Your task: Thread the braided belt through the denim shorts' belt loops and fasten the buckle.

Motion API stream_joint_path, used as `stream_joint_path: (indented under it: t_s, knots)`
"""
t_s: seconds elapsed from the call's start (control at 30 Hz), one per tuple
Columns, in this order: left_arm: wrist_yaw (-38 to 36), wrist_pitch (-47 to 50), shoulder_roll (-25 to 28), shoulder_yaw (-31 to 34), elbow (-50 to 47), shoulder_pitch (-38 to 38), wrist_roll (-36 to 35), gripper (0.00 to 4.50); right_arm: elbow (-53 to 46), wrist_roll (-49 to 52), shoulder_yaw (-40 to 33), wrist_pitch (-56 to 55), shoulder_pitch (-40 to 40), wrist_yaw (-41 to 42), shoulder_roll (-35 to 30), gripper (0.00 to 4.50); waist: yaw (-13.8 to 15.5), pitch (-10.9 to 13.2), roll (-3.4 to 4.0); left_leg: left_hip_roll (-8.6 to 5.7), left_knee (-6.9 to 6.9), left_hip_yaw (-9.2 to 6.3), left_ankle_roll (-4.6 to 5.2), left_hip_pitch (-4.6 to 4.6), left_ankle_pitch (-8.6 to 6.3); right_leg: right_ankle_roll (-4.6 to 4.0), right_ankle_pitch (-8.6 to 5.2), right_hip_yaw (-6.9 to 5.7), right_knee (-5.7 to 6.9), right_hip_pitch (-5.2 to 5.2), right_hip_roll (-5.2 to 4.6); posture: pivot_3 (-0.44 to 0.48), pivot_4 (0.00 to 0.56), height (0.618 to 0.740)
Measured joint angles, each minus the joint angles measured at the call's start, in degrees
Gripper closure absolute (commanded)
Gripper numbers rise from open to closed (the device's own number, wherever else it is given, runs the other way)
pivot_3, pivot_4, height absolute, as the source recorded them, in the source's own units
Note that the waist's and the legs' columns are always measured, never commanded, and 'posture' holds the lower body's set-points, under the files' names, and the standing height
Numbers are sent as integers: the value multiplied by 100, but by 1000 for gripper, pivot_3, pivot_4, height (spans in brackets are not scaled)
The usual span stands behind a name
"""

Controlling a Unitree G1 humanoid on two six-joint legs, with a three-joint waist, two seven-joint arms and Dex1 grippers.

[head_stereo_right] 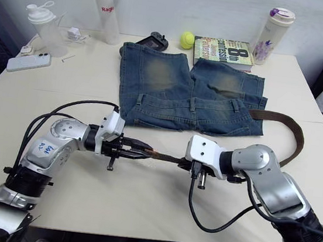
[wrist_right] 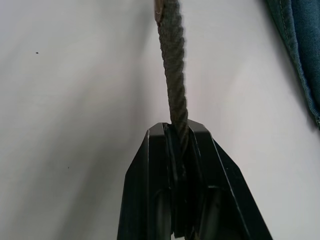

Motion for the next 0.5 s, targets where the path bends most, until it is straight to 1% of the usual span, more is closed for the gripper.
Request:
stream_joint_path:
  t_s: [0.07,0.13,0.17,0.2,0.23,0.3,0.33,0.4,0.5]
  knots:
    - [-3,0,1,2,0,0,9,4471,0,0,0,15,0,-21,13,4500,0,0,0,0,2,-2,1,-2,0,0,0,-2,0,1,0,0,150,740]
    - [-3,0,9,9,0,1,12,4500,0,-2,0,43,-2,-53,49,3642,0,0,0,0,3,-4,0,-3,0,0,0,-4,0,1,0,0,150,740]
    - [2,0,12,13,0,1,17,4500,0,6,-8,45,-11,-81,100,3382,0,0,0,0,3,-5,0,-3,0,0,0,-5,1,1,0,0,150,740]
    - [10,0,11,13,0,1,20,4500,0,20,-16,49,-29,-102,156,2793,0,0,0,0,4,-6,0,-4,0,0,0,-6,1,1,0,0,150,740]
    - [16,0,10,18,0,1,20,4500,0,61,-46,65,-33,-128,201,2391,0,0,0,0,4,-7,0,-4,0,0,0,-7,1,2,0,0,150,740]
    - [34,7,6,47,24,0,15,4500,-15,211,-225,137,-31,-270,370,1410,0,0,0,0,5,-9,0,-5,0,0,0,-9,1,2,0,0,150,740]
    - [39,32,-4,71,59,-4,0,4500,-57,421,-452,302,-29,-363,485,921,1,0,1,0,6,-11,0,-7,0,0,0,-10,3,2,0,0,150,740]
    - [50,169,-42,134,212,-17,-71,4500,-173,964,-1069,715,-21,-491,593,921,3,1,1,0,7,-15,1,-8,0,0,0,-15,7,5,-1,0,150,740]
    - [96,581,-147,341,407,-80,-360,4500,-238,1762,-2153,1333,150,-637,570,921,48,1,1,-3,14,-37,6,-12,-3,0,0,-30,3,21,-4,0,150,740]
